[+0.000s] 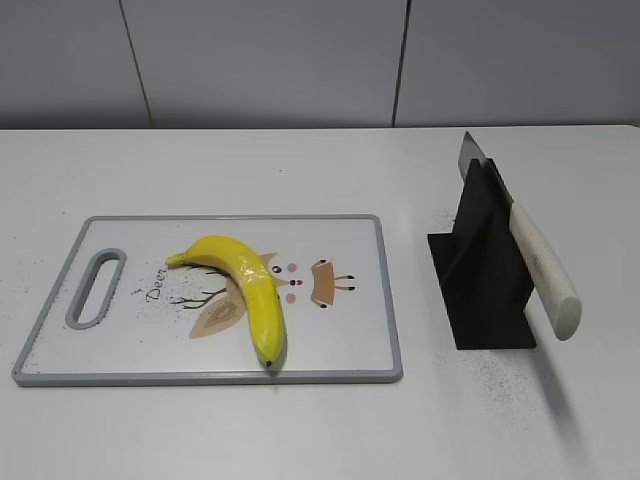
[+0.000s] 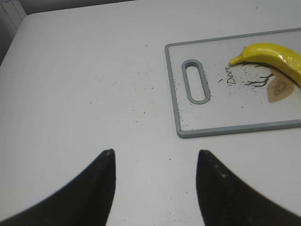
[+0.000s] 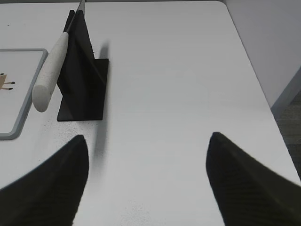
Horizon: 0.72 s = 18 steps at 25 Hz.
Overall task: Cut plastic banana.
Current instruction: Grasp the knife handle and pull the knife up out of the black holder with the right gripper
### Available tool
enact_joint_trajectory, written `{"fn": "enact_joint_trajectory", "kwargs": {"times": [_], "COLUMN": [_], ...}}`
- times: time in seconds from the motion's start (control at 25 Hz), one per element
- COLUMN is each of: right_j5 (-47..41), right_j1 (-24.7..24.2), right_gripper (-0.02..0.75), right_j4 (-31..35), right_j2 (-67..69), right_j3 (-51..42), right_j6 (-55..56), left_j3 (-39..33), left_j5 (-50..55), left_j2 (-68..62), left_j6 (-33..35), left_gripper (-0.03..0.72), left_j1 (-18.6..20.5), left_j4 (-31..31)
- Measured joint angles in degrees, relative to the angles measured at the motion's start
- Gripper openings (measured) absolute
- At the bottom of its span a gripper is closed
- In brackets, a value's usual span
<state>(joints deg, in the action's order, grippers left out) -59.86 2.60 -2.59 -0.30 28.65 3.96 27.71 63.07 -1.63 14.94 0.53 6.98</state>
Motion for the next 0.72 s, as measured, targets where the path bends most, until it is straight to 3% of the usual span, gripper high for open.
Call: {"fn": "enact_joint_trajectory", "kwargs": {"times": [0.72], "right_j5": [0.0], "right_j1": [0.0], "right_gripper": [0.589], "right_j4": [1.8], "right_j2": [0.0], "right_j3": [0.0], "right_j6": [0.0], "left_j3": [0.0], "left_j5": [0.0], "left_j2": [0.0], "left_j6": [0.0], "left_gripper": [0.512], "left_j1": [0.0], "left_j4": [0.0]}}
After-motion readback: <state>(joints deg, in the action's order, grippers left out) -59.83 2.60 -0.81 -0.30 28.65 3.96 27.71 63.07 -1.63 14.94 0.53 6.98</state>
